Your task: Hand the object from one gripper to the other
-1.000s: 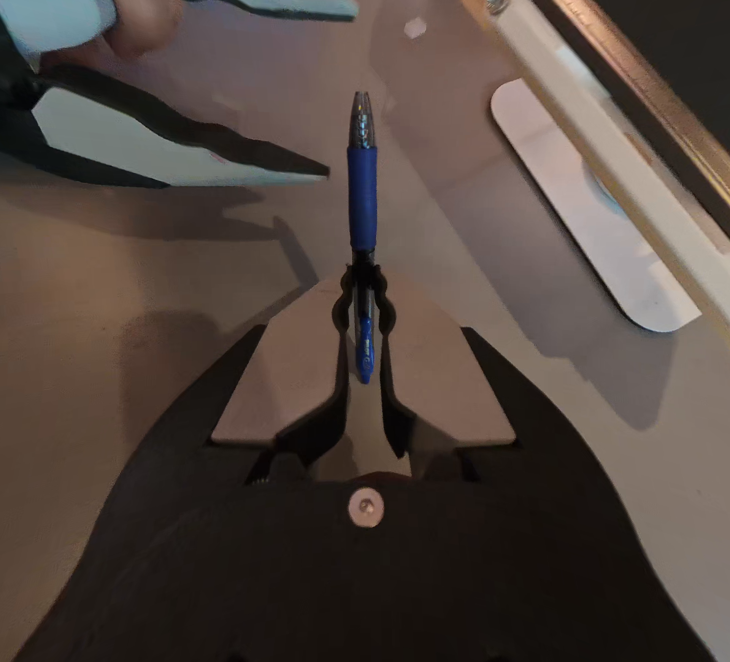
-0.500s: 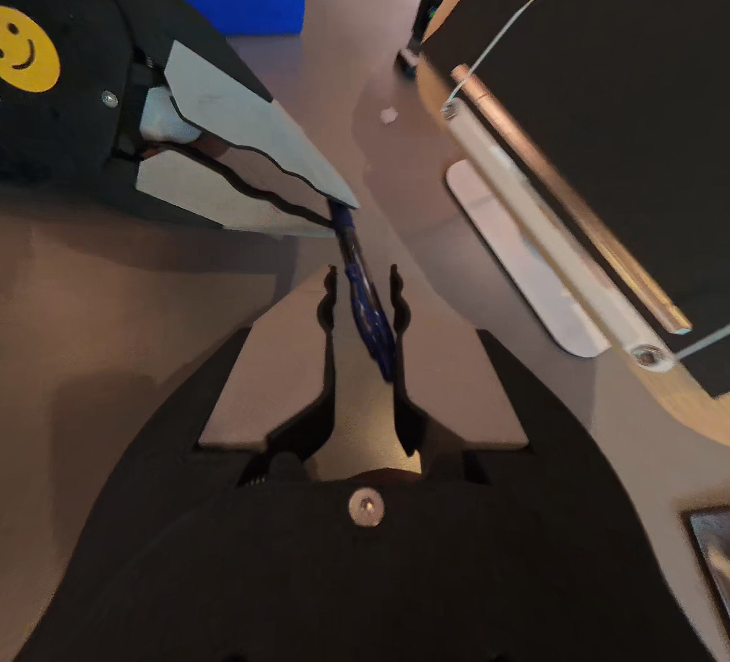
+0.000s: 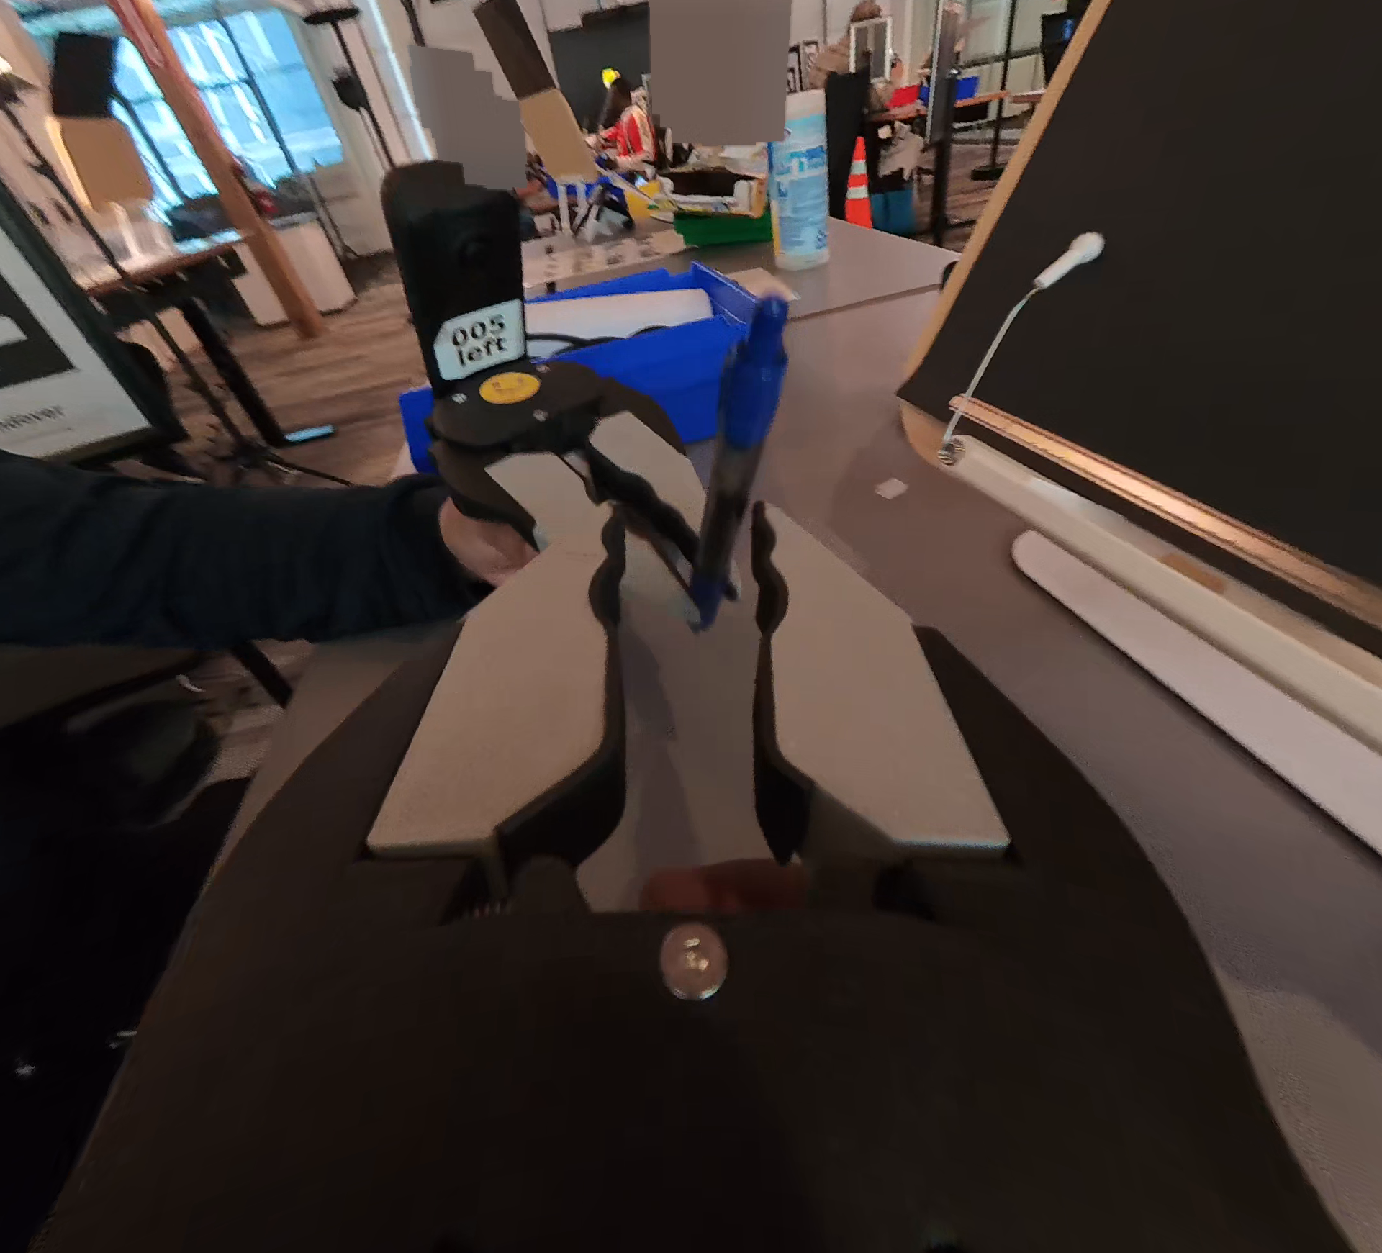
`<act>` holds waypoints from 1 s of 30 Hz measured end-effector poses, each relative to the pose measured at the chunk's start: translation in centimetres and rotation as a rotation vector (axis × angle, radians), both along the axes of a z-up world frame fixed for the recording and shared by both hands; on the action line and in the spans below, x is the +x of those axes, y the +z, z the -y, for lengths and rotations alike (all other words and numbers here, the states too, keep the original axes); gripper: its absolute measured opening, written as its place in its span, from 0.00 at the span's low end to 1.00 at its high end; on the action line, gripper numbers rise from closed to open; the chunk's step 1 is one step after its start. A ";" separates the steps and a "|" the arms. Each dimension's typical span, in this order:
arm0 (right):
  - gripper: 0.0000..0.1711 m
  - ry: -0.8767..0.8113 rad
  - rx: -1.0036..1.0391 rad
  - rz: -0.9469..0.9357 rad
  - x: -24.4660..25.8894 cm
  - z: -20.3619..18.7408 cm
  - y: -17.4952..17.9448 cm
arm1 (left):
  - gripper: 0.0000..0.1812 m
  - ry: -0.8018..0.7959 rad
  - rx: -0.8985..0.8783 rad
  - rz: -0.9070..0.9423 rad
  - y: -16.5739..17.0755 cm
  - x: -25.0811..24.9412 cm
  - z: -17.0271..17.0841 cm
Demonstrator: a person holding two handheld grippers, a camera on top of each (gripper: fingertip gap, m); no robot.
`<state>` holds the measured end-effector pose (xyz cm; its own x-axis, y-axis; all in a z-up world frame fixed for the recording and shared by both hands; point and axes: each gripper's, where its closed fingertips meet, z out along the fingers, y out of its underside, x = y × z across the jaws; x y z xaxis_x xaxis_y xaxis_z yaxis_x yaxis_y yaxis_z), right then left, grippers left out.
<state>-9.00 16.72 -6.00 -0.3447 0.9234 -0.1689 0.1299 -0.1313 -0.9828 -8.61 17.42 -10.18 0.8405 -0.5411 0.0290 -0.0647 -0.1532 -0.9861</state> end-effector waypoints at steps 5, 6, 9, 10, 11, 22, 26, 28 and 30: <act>0.04 -0.028 0.028 0.021 -0.2 -0.7 -0.7 | 0.05 -0.039 -0.087 0.025 -1.3 1.0 0.0; 0.04 -0.059 0.056 0.006 -0.1 -1.2 -0.6 | 0.08 -0.036 -0.103 0.048 -1.4 0.8 -0.1; 0.04 -0.204 0.225 -0.033 0.2 -3.1 -0.1 | 0.19 -0.041 -0.155 0.110 -1.6 0.3 -0.2; 0.04 -0.253 0.313 -0.029 0.3 -3.7 -0.2 | 0.21 -0.050 -0.172 0.138 -1.6 0.2 -0.2; 0.04 -0.302 0.421 -0.020 0.4 -4.3 -0.4 | 0.24 -0.059 -0.184 0.168 -1.5 0.1 -0.2; 0.04 -0.471 1.599 0.066 -0.7 -4.8 -4.0 | 0.33 -0.306 -0.328 0.601 0.9 0.6 1.5; 0.04 -0.459 1.692 0.030 -1.4 -3.4 -3.9 | 0.32 -0.337 -0.367 0.625 0.7 1.0 1.7; 0.04 -0.436 1.732 0.022 -1.7 -2.6 -4.3 | 0.30 -0.342 -0.383 0.585 0.1 1.6 1.8; 0.04 -0.431 1.762 0.027 -2.0 -2.2 -4.6 | 0.16 -0.339 -0.400 0.541 -0.6 2.1 1.8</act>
